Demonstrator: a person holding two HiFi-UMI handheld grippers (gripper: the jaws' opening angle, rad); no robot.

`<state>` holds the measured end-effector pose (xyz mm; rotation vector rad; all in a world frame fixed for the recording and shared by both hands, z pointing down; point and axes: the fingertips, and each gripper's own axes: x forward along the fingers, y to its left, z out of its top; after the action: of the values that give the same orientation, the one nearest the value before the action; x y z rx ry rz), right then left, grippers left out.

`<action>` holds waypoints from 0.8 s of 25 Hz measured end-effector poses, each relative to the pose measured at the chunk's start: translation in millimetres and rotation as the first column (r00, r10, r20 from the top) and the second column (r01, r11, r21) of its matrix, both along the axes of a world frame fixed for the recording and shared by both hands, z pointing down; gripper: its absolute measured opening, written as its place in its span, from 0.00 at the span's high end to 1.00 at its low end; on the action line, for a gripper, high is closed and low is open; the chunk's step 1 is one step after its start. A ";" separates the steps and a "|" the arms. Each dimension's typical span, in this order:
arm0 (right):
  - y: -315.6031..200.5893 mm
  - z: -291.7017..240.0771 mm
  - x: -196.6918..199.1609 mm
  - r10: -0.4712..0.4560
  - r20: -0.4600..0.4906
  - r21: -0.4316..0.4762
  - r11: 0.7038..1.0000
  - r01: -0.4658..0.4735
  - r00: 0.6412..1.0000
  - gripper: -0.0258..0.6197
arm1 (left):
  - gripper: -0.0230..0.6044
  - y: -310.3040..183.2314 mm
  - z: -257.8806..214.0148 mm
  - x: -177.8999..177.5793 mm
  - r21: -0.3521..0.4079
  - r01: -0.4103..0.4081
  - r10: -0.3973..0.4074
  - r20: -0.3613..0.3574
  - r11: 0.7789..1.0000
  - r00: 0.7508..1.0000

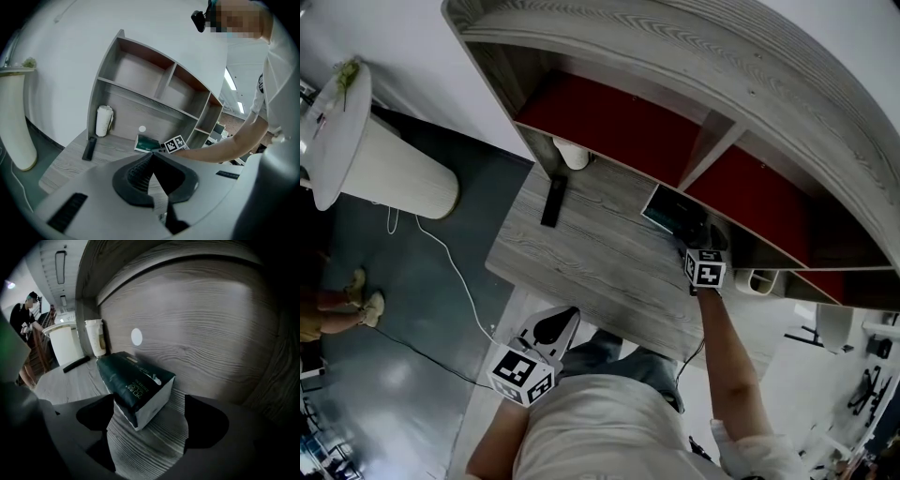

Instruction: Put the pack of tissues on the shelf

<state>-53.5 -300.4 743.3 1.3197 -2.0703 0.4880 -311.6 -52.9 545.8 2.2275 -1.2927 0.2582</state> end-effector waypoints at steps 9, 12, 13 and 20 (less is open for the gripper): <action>-23.7 15.9 0.2 0.178 0.083 -0.060 0.983 -0.173 0.981 0.24 | 0.94 10.7 4.3 -6.4 -0.016 0.021 -0.021 0.018 1.000 1.000; -29.8 17.5 2.7 0.200 0.080 -0.084 0.977 -0.194 0.976 0.24 | 0.94 14.1 3.0 -9.0 -0.016 0.033 -0.033 0.024 0.999 0.999; -30.9 17.2 2.2 0.189 0.072 -0.084 0.979 -0.183 0.979 0.24 | 0.94 15.3 2.4 -9.5 -0.015 0.036 -0.036 0.026 0.999 0.999; -22.9 15.5 7.0 0.172 0.053 -0.090 0.982 -0.167 0.984 0.24 | 0.94 23.5 -1.7 0.9 -0.004 0.028 -0.028 0.038 1.000 0.999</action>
<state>-46.5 -323.3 758.8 1.4538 -1.9714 0.6909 -310.8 -29.4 544.1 2.2092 -1.3414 0.2937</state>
